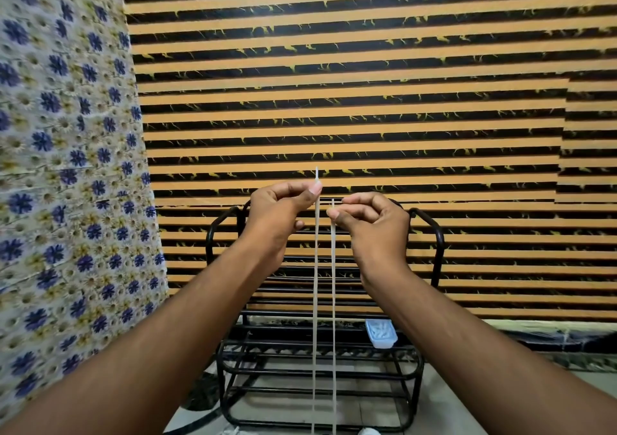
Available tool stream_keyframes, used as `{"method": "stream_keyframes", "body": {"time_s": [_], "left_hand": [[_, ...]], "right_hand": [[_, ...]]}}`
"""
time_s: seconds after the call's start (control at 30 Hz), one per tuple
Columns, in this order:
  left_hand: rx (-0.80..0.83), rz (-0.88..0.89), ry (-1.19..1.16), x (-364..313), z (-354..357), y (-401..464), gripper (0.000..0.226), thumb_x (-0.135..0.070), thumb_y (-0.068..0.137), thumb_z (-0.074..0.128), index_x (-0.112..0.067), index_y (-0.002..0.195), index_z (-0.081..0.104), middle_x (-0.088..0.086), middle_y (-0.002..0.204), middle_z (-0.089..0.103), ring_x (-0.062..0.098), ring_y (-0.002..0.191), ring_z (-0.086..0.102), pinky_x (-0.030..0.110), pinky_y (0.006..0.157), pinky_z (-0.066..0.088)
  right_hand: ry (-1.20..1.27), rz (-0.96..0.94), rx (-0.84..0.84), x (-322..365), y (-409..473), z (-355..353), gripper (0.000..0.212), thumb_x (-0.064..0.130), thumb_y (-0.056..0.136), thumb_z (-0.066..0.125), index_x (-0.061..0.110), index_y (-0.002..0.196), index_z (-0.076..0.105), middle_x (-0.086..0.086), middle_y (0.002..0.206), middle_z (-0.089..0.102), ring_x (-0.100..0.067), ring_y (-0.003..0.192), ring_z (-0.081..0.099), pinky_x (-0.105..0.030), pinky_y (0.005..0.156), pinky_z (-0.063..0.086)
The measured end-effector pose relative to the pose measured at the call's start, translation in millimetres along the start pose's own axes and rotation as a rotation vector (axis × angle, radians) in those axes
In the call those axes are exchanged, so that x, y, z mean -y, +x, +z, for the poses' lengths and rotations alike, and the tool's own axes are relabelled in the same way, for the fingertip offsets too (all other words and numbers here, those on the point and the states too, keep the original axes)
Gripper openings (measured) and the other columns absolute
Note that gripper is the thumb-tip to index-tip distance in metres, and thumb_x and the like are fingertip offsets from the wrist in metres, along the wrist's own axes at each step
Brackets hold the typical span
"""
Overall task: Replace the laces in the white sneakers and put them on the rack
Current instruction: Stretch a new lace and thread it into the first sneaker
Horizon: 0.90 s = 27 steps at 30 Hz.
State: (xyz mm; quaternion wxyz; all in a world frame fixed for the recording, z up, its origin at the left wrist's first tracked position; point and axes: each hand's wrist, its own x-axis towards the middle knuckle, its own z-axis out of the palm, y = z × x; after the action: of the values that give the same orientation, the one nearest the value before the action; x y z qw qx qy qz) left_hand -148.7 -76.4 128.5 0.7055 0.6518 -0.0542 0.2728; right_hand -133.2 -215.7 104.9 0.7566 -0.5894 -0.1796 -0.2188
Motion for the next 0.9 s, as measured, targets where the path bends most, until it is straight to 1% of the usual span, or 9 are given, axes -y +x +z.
{"method": "stream_keyframes", "body": {"time_s": [0.17,0.23,0.3,0.4,0.5,0.63,0.7,0.8,0.9], "left_hand": [[0.024,0.008,0.028,3.6,1.6,-1.2,0.012,-0.028,0.089,0.079,-0.021,0.1,0.08,-0.004,0.106,0.079,0.017,0.108,0.07,0.037,0.084,0.053],[0.046,-0.002,0.017,4.2,-0.4,-0.5,0.011,-0.023,0.093,0.076,-0.017,0.102,0.077,0.0,0.105,0.079,0.021,0.105,0.073,0.036,0.084,0.056],[0.097,-0.02,0.017,4.6,-3.6,-2.9,0.013,-0.018,0.098,0.068,-0.011,0.108,0.072,0.006,0.102,0.078,0.022,0.093,0.075,0.035,0.084,0.06],[0.154,-0.05,0.142,15.9,-9.7,-15.5,0.016,-0.015,0.102,0.063,-0.006,0.114,0.067,0.009,0.096,0.079,0.019,0.076,0.071,0.035,0.079,0.062],[0.208,-0.088,0.263,39.5,-18.5,-32.4,0.015,-0.015,0.102,0.064,-0.006,0.115,0.063,0.013,0.091,0.079,0.021,0.071,0.071,0.038,0.072,0.059],[0.278,-0.183,0.331,84.5,-38.3,-56.5,0.016,-0.01,0.102,0.064,-0.009,0.115,0.055,0.019,0.088,0.077,0.024,0.068,0.07,0.032,0.062,0.059],[0.327,-0.196,0.376,110.2,-46.4,-68.6,0.007,-0.004,0.102,0.062,-0.002,0.107,0.057,0.022,0.086,0.076,0.025,0.066,0.069,0.03,0.06,0.059],[0.392,-0.264,0.404,153.1,-53.6,-78.7,0.009,0.009,0.1,0.057,0.008,0.097,0.065,0.026,0.086,0.074,0.018,0.061,0.068,0.025,0.059,0.058],[0.505,-0.349,0.468,196.9,-58.8,-86.3,0.015,0.013,0.097,0.058,0.01,0.091,0.071,0.018,0.079,0.075,0.015,0.06,0.07,0.025,0.059,0.058]], "right_hand": [[-0.008,-0.021,0.01,-3.2,0.5,-5.9,0.022,0.001,0.082,0.079,0.011,0.098,0.069,0.0,0.083,0.078,-0.008,0.082,0.075,-0.017,0.072,0.057],[-0.013,0.002,0.015,-5.3,2.4,-10.2,0.021,0.0,0.084,0.078,0.01,0.1,0.068,-0.003,0.086,0.077,-0.011,0.083,0.076,-0.023,0.074,0.06],[0.014,0.08,0.076,-6.6,4.4,-18.0,0.019,-0.002,0.087,0.073,0.008,0.102,0.066,-0.009,0.09,0.076,-0.019,0.083,0.077,-0.034,0.074,0.063],[-0.034,0.163,0.181,-13.6,5.2,-33.3,0.013,-0.003,0.092,0.068,0.003,0.102,0.065,-0.012,0.084,0.07,-0.024,0.07,0.074,-0.034,0.061,0.061],[-0.256,0.142,0.269,-33.9,4.9,-47.2,0.006,0.003,0.093,0.069,0.005,0.098,0.066,-0.01,0.076,0.061,-0.016,0.055,0.06,-0.026,0.045,0.044],[-0.471,0.066,0.362,-75.9,-5.6,-65.6,0.009,0.011,0.089,0.075,0.017,0.084,0.071,-0.001,0.069,0.06,-0.008,0.054,0.052,-0.024,0.054,0.041],[-0.531,0.083,0.435,-100.9,-19.4,-73.1,0.013,0.014,0.088,0.075,0.024,0.08,0.071,0.003,0.069,0.063,-0.009,0.056,0.054,-0.028,0.058,0.045],[-0.584,0.128,0.495,-141.3,-42.9,-78.5,0.016,0.007,0.089,0.071,0.022,0.083,0.069,0.003,0.073,0.068,-0.003,0.06,0.058,-0.028,0.059,0.047],[-0.618,0.173,0.544,-175.5,-65.8,-80.0,0.019,0.002,0.092,0.062,0.021,0.092,0.066,-0.003,0.076,0.072,0.0,0.066,0.065,-0.022,0.062,0.05]]}}
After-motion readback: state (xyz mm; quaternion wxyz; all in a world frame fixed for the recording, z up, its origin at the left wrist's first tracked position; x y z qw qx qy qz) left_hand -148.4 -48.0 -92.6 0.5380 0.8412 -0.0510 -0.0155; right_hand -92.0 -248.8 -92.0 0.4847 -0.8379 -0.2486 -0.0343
